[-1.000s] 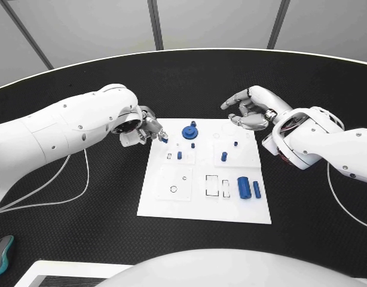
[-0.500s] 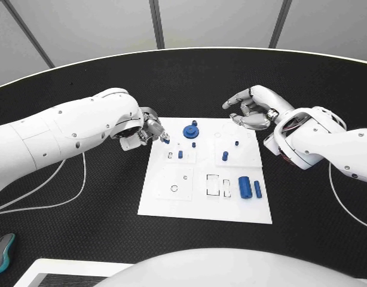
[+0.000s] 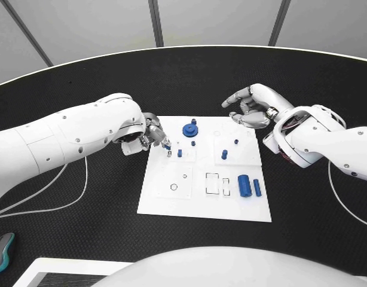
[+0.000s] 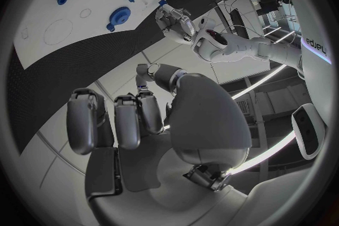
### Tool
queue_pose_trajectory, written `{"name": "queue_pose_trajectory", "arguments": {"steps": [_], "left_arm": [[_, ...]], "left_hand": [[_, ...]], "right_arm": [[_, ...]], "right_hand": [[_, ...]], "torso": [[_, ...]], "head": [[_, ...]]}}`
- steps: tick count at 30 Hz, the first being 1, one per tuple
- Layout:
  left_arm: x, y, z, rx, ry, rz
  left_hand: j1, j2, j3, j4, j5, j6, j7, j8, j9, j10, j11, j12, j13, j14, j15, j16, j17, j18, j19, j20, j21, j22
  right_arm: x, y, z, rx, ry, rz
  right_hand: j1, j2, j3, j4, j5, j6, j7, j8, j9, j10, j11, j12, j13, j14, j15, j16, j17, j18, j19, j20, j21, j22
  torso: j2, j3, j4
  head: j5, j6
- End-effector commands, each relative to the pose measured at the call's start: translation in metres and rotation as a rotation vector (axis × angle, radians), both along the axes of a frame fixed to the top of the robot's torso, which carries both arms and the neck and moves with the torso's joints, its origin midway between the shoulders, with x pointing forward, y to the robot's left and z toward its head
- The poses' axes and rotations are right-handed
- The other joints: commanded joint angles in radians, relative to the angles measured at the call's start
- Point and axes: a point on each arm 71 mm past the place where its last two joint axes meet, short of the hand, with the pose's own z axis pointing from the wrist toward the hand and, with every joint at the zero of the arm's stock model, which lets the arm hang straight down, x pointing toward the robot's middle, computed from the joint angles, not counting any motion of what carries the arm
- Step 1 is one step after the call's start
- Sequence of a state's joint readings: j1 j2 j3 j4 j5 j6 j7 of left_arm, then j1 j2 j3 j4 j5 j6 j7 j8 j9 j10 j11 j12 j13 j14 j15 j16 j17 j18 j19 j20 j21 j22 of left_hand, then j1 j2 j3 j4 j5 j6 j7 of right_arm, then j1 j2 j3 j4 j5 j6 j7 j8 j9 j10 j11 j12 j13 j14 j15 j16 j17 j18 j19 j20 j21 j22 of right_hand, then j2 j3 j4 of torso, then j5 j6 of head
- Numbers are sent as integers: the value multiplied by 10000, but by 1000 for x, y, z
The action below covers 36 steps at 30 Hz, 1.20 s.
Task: Assemble the parts on the task board
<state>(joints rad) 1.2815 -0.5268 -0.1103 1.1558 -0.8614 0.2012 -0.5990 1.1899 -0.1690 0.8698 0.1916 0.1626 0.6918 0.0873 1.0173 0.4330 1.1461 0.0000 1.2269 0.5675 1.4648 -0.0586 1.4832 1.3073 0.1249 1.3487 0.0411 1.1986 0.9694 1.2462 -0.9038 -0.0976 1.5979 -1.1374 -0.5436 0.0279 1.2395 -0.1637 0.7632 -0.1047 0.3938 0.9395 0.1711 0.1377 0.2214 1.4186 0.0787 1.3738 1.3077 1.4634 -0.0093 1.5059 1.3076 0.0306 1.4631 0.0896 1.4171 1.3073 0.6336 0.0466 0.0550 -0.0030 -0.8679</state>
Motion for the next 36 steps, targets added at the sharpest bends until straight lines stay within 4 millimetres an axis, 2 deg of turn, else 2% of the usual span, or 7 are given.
{"name": "queue_pose_trajectory", "arguments": {"steps": [1, 12, 36], "left_arm": [[-1, -1, -2, 45, 57, -37], [-2, -2, -7, 230, 133, -101], [-5, -6, -13, 470, 208, -304]], "left_hand": [[-20, 93, 1535, -1497, 60, 14, -59, 73, 316, 81, -3, 31, 6, 567, -76, 42, 612, -37, 90, -10, 45, 19], [-57, 73, 1543, -1513, 186, 30, -68, 87, 315, 116, -10, 40, 42, 568, -84, 44, 614, -41, 100, -20, 64, 41], [-65, 68, 1543, -1516, 214, 36, -70, 92, 315, 128, -11, 47, 60, 573, -86, 50, 630, -41, 102, -22, 67, 44]], "right_arm": [[0, 0, 0, 2, -1, 6], [0, 1, 0, 4, 3, 20], [0, 1, 0, 0, 13, 29]], "right_hand": [[-75, 11, -14, -5, 26, 16, 34, -34, -16, -28, 11, -27, 666, 789, 77, -17, 1397, 111, 417, 69, -41, 1414], [-71, 15, -13, -7, 29, 17, 36, -41, -20, -19, 11, -14, 678, 790, 78, -13, 1404, 111, 418, 71, -41, 1416], [-71, 15, -13, -7, 29, 17, 36, -41, -20, -19, 11, -14, 678, 790, 78, -13, 1404, 111, 418, 71, -41, 1416]], "torso": [[-9, 3, 1], [2, -6, 3], [-12, 2, 8]], "head": [[10, -21], [-1, -26], [-13, -47]]}}
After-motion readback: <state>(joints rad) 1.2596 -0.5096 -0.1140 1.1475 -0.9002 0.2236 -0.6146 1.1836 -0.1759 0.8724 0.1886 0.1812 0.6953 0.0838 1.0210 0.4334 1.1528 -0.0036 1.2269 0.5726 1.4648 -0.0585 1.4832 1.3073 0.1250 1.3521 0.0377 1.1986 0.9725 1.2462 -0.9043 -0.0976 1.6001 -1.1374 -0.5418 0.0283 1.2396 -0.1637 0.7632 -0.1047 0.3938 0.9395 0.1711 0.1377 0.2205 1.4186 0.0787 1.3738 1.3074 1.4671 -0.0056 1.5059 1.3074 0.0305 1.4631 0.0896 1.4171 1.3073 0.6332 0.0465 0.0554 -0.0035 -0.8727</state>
